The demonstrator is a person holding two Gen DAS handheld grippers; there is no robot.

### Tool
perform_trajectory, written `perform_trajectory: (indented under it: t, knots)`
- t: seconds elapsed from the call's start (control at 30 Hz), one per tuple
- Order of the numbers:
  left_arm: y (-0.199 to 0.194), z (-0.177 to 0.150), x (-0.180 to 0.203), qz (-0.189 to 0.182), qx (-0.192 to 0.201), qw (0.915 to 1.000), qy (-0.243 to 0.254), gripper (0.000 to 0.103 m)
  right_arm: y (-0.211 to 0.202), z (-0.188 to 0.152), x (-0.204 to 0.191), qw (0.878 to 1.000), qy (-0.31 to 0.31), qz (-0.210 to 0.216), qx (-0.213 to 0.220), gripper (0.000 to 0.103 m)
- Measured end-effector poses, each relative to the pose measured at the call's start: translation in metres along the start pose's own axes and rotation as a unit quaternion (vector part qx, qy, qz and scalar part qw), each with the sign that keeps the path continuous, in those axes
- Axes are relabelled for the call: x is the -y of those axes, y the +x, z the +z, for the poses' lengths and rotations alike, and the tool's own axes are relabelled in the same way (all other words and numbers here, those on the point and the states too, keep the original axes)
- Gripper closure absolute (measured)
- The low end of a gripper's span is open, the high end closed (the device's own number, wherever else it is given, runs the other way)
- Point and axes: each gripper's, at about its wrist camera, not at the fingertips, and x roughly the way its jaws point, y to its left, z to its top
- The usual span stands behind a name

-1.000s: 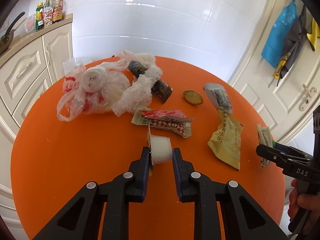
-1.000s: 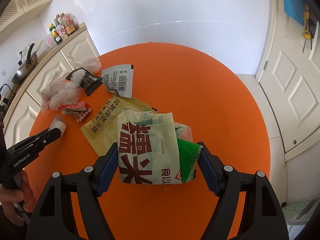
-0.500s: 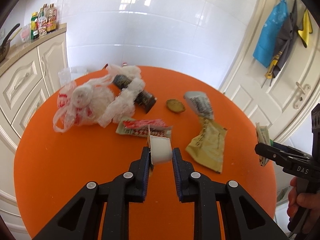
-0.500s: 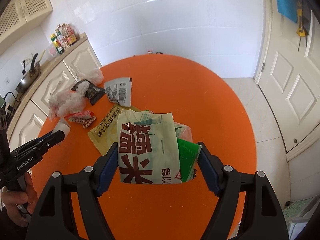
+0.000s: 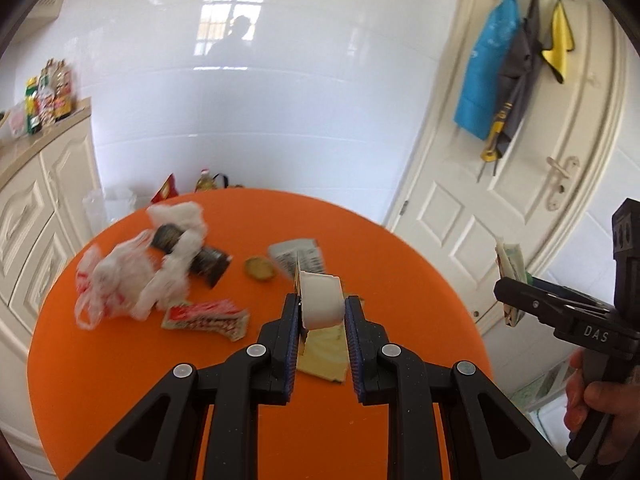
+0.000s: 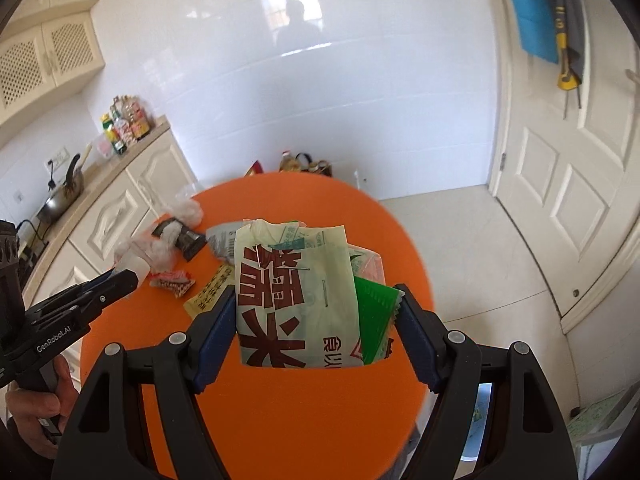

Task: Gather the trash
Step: 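Lift both held items and turn toward the blue bin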

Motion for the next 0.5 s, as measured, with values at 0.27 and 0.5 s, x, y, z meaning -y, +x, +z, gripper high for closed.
perform_trajectory:
  t: [0.27,0.5]
  knots:
    - [-0.001,0.012,0.06,-0.043,0.006,0.998,0.046,0.085,-0.045,-0.005,0.048,0.998,0.035,-0.037,0.032,0.027]
    - [0.02,0.023,0.127,-0.1,0.005,0.9909,0.09,0.085,-0.084,-0.016,0.1,0.992,0.075,-0.087,0.05,0.027]
